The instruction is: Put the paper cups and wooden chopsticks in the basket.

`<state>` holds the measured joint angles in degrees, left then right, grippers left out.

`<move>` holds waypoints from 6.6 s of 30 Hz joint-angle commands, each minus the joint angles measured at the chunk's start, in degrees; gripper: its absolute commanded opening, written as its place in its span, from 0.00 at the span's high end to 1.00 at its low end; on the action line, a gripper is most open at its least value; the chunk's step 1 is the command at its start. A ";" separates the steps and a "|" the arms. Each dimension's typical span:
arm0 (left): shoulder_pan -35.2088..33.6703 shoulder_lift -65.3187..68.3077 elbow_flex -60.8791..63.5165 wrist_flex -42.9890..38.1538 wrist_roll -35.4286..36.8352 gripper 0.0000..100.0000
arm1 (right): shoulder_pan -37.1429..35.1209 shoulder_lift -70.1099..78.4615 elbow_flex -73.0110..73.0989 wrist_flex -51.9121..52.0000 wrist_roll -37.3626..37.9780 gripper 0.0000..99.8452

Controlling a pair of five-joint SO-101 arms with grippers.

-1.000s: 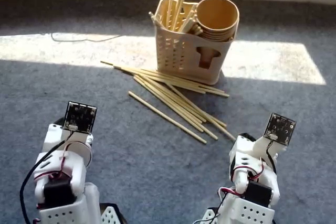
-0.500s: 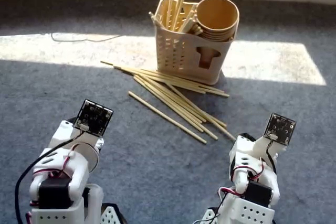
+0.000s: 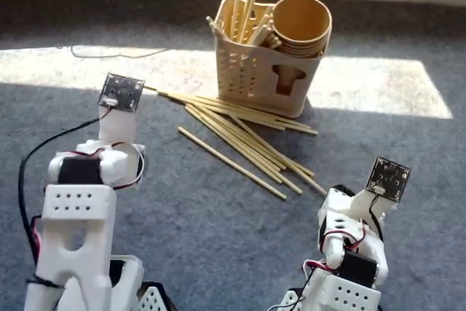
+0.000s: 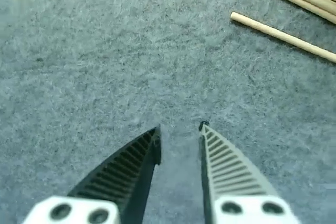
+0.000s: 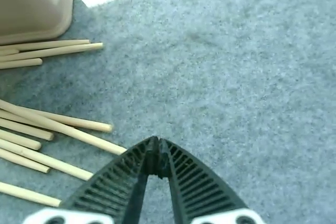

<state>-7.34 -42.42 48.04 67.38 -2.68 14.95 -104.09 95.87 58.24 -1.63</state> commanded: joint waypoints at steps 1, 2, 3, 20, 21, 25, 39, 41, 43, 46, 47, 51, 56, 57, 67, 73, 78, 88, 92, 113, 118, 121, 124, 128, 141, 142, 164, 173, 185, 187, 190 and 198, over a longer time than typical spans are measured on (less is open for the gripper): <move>2.86 8.92 -6.11 -2.99 13.10 0.85 | 0.66 -0.40 5.49 0.04 -0.35 0.99; 3.38 11.21 -7.25 -3.43 17.23 0.85 | 0.66 -0.40 5.49 0.04 -0.35 0.99; 4.18 13.58 -8.57 -3.78 20.84 0.85 | 0.66 -0.40 5.49 0.04 -0.35 0.99; 9.98 47.78 -33.89 -3.60 34.37 0.85 | 0.66 -0.40 5.49 0.04 -0.35 0.99; 10.59 49.19 -35.30 -3.60 35.96 0.85 | 0.66 -0.40 5.49 0.04 -0.35 0.99; 12.18 54.20 -40.13 -2.99 40.53 0.85 | 0.75 -0.40 5.49 0.04 -0.35 0.99; 12.44 71.87 -54.11 0.26 47.74 0.85 | 0.75 -0.40 5.49 0.04 -0.35 0.99; 12.44 72.84 -56.22 2.20 48.53 0.85 | 0.75 -0.40 5.49 0.04 -0.35 0.99; 12.44 73.89 -57.36 3.16 52.22 0.85 | 0.75 -0.40 5.49 0.04 -0.35 0.99; 12.44 75.12 -57.80 3.25 54.42 0.85 | 0.75 -0.40 5.49 0.04 -0.35 0.99; 12.44 75.21 -57.80 3.25 54.51 0.85 | 0.75 -0.40 5.49 0.04 -0.35 0.99; 12.44 75.21 -57.80 3.25 54.59 0.86 | 0.75 -0.40 5.49 0.04 -0.35 0.99; 12.26 75.65 -57.80 2.90 54.59 1.00 | 0.75 -0.40 5.49 0.04 -0.35 0.99; 12.26 75.65 -57.80 2.90 54.59 0.98 | 0.75 -0.40 5.49 0.04 -0.35 0.99; 11.91 74.86 -57.80 3.43 52.57 0.99 | 0.75 -0.40 5.49 0.04 -0.35 0.99; 10.95 65.27 -57.63 7.91 48.97 0.99 | 0.75 -0.40 5.49 0.04 -0.35 0.99; 10.77 57.01 -57.36 8.26 45.45 0.99 | 0.75 -0.40 5.49 0.04 -0.35 0.99; 10.68 46.02 -57.71 8.18 36.75 0.99 | 0.75 -0.40 5.49 0.04 -0.35 0.99; 10.68 39.87 -57.63 8.26 34.64 0.99 | 0.75 -0.31 5.49 0.04 -0.35 0.99; 11.03 18.68 -57.80 -1.67 34.73 0.99 | 0.75 -0.31 5.49 0.22 -0.35 0.99; 11.03 17.10 -57.80 -6.68 34.73 0.99 | 0.75 -0.31 5.49 0.22 -0.35 0.99; 11.03 16.13 -57.80 -9.05 34.73 0.99 | 0.75 -0.31 5.49 0.22 -0.35 0.99; 11.03 14.73 -57.80 -11.16 34.73 0.99 | 0.75 -0.31 5.49 0.22 -0.35 0.99; 11.12 13.41 -57.45 -15.30 34.99 0.99 | 0.75 -0.31 5.49 0.22 -0.35 0.99; 15.87 13.85 -57.36 -32.79 34.73 0.99 | 0.75 -0.31 5.49 0.22 -0.35 0.99; 15.96 13.93 -57.27 -34.90 34.73 0.99 | 0.75 -0.31 5.49 0.22 -0.35 0.99; 17.63 26.86 -46.81 -63.12 24.97 0.99 | 0.84 -0.31 5.49 0.22 -0.35 0.99; 17.63 28.97 -46.37 -62.68 24.00 0.99 | 0.84 -0.31 5.49 0.31 -0.35 0.99; 17.98 28.97 -46.46 -47.21 19.34 0.86 | 0.84 -0.31 5.49 0.31 -0.35 0.99; 18.07 28.79 -46.46 -46.95 19.34 0.86 | 0.84 -0.31 5.49 0.31 -0.35 0.99; 18.95 28.53 -46.46 -46.95 19.34 0.88 | 0.84 -0.31 5.49 0.31 -0.35 0.99; 21.49 28.44 -46.55 -46.86 19.34 0.95 | 0.84 -0.31 5.49 0.31 -0.35 0.99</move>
<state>12.70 -12.97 2.07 20.35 17.36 15.30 -104.09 95.87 58.24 -1.63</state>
